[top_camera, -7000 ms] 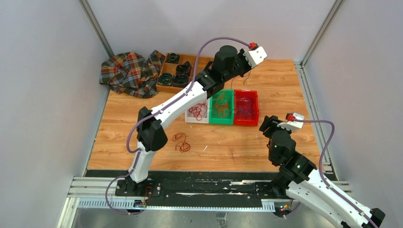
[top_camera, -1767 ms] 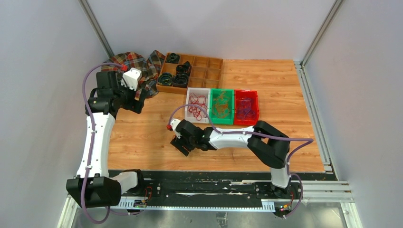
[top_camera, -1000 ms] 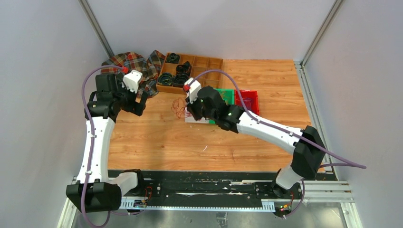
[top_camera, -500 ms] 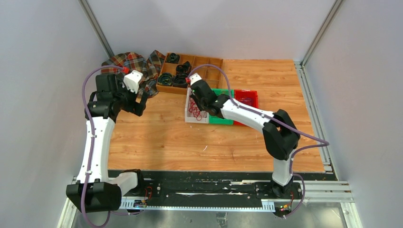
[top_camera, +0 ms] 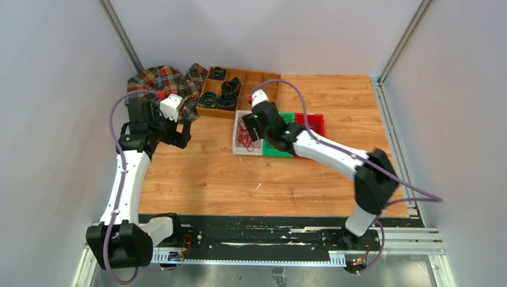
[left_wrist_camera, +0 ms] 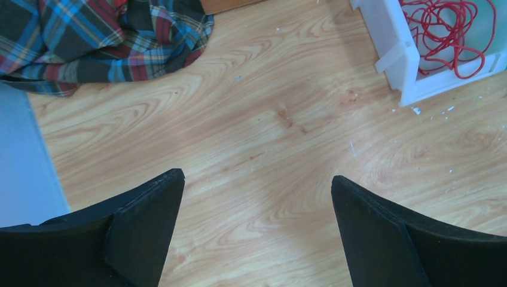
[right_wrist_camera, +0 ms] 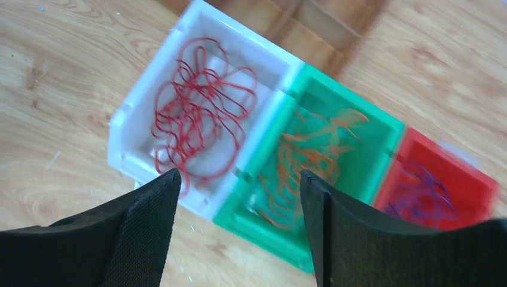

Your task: Untangle the cables

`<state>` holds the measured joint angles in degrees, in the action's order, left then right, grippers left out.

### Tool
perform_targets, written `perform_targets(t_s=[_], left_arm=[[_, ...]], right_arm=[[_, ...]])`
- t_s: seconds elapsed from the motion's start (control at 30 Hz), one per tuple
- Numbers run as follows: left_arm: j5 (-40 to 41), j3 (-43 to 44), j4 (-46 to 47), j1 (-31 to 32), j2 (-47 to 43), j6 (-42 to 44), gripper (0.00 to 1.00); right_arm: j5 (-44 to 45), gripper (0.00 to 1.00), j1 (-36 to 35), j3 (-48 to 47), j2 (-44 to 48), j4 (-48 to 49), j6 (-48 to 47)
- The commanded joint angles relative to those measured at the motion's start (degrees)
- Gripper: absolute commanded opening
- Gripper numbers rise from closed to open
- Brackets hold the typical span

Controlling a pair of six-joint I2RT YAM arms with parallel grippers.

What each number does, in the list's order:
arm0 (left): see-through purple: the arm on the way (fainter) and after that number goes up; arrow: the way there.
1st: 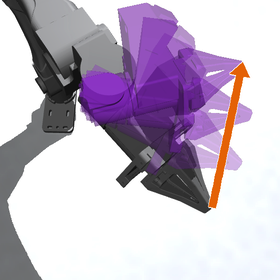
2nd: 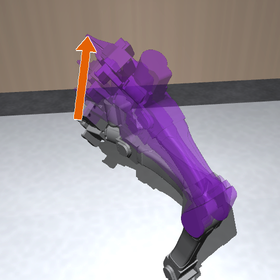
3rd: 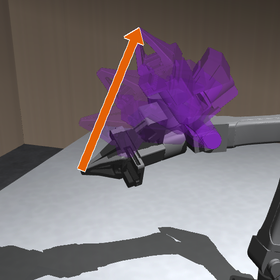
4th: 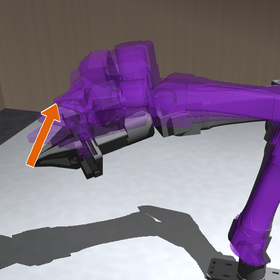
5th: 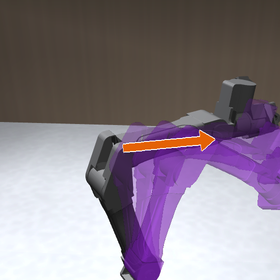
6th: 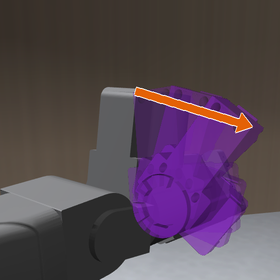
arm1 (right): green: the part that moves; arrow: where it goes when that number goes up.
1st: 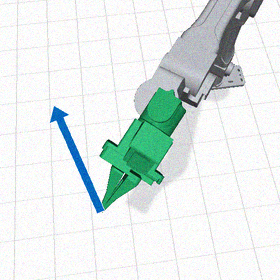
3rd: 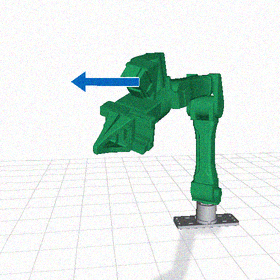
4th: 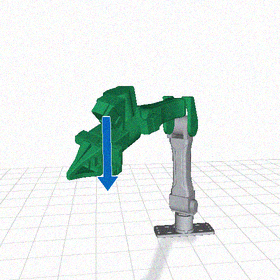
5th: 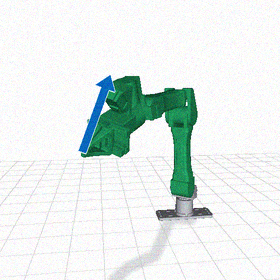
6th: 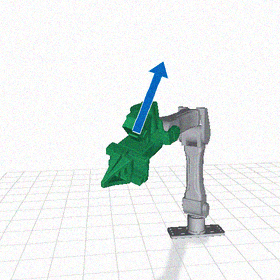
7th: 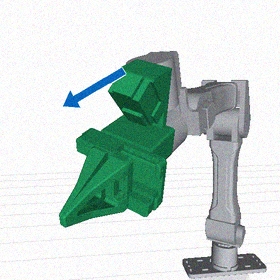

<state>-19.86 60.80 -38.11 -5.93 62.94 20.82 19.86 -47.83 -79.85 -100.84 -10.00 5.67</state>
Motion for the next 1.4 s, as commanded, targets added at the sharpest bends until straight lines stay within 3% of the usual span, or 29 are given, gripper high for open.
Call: perform_targets(t_s=[0.0,0.1,0.2,0.27,0.33,0.53,0.63,0.7,0.77,0.87,0.97,1.03,1.07,1.13,1.2,1.3,1.37], left_arm=[[-3.64,-8.21,18.17,-0.56,-2.32,-7.82,0.98],[-4.08,-16.1,31.3,-0.5,-2.19,-12.82,0.98],[-4.03,-22.98,42.97,-0.55,-0.13,-15.47,0.98],[-3.2,-26.94,50.85,-0.57,2.13,-17.04,0.98],[-1.99,-29.82,57.47,-0.54,4.59,-18.11,0.98],[4.14,-36.34,74.83,-0.57,10.29,-21.33,0.98],[5.45,-39.67,80.61,-0.5,12.35,-21.92,0.98],[6.02,-43.79,90.09,-0.52,14.25,-23.07,0.98],[5.54,-44.79,89.37,-0.45,12.74,-21.9,0.98],[6.08,-48.56,95.68,-0.36,11.91,-22.34,0.98],[11.56,-54.65,106.03,2.92,12.76,-19.59,0.98],[13.22,-57.24,117.59,4.68,17.41,-19.23,0.98],[13.6,-56.7,116.17,4.93,17.45,-19.16,0.98],[15.93,-53.1,103.43,5.24,13.49,-18.58,0.98],[18.32,-50.6,100.16,5.78,15.0,-19.39,0.98],[19.62,-49.03,97.09,6.62,14.69,-18.6,0.98],[19.69,-49.43,98.88,6.72,15.21,-18.67,0.98]], right_arm=[[8.96,0.74,0.85,13.16,15.67,8.43,2.73],[18.69,0.75,1.47,26.67,27.06,11.38,4.08],[33.79,0.76,4.12,38.98,37.69,15.92,5.51],[43.58,0.77,8.05,47.45,43.16,23.58,3.18],[44.48,0.78,14.64,54.26,47.2,28.44,2.32],[38.49,0.8,32.8,58.74,47.95,24.18,14.13],[36.36,0.8,36.24,61.77,44.57,32.85,11.17],[33.61,0.8,37.92,63.32,42.1,38.11,9.1],[32.82,0.8,38.49,64.71,39.7,43.88,4.97],[29.48,0.81,39.61,67.46,37.67,53.02,0.99],[25.56,0.78,40.13,69.75,34.86,56.47,1.17],[22.61,0.76,40.23,72.84,30.94,67.95,-2.17],[21.57,0.75,40.23,72.79,29.09,71.54,-3.9],[17.01,0.72,40.25,71.02,26.4,71.48,-6.93],[2.53,0.77,40.19,68.56,24.6,66.89,-11.35],[2.45,0.83,41.53,71.61,16.71,83.66,-12.44],[3.76,0.84,40.6,67.99,20.06,71.36,-11.15]])
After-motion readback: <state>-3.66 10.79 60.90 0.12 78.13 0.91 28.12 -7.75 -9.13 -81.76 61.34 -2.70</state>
